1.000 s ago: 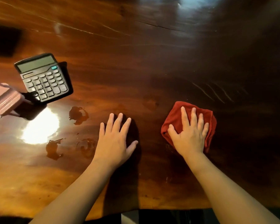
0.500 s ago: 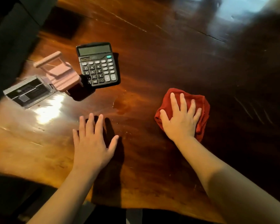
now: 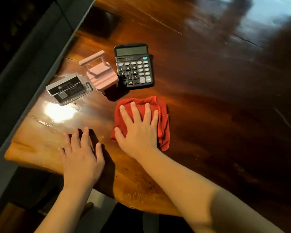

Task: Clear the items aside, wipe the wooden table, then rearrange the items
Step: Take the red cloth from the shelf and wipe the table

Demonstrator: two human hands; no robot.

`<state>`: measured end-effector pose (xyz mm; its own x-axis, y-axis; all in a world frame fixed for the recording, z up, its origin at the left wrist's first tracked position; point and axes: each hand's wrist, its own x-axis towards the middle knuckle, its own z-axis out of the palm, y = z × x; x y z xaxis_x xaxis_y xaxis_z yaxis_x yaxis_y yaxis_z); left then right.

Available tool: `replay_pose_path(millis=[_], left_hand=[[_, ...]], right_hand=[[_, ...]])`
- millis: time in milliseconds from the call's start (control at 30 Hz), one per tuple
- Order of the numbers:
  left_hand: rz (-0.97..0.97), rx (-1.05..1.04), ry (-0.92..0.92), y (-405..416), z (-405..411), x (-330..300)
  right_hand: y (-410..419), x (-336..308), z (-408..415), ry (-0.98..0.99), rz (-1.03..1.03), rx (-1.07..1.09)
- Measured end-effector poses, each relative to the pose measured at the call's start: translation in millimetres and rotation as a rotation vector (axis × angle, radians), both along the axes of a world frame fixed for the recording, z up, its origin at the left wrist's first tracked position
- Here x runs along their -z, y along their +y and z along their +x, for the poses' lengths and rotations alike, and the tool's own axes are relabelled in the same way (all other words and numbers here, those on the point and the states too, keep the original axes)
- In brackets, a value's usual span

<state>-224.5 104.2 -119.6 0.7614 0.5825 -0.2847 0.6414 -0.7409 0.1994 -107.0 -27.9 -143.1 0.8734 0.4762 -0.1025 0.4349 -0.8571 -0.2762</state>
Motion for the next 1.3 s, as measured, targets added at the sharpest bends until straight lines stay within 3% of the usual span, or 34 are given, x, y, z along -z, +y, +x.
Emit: replay_pose_path(millis=[200, 567, 1300], left_hand=[[0.044, -0.023, 0.036, 13.1, -9.2, -6.2], [0.051, 0.132, 0.033, -15.5, 13.4, -8.9], [0.015, 0.721, 0.045, -196.2, 95.1, 4.2]], right_hand=[[31.7, -8.7, -32.1, 0.061, 0.004, -0.098], [-22.8, -8.1, -24.4, 0.102, -0.015, -0.152], [-338.3, 6.6, -58.4, 0.070, -0.136, 0.511]])
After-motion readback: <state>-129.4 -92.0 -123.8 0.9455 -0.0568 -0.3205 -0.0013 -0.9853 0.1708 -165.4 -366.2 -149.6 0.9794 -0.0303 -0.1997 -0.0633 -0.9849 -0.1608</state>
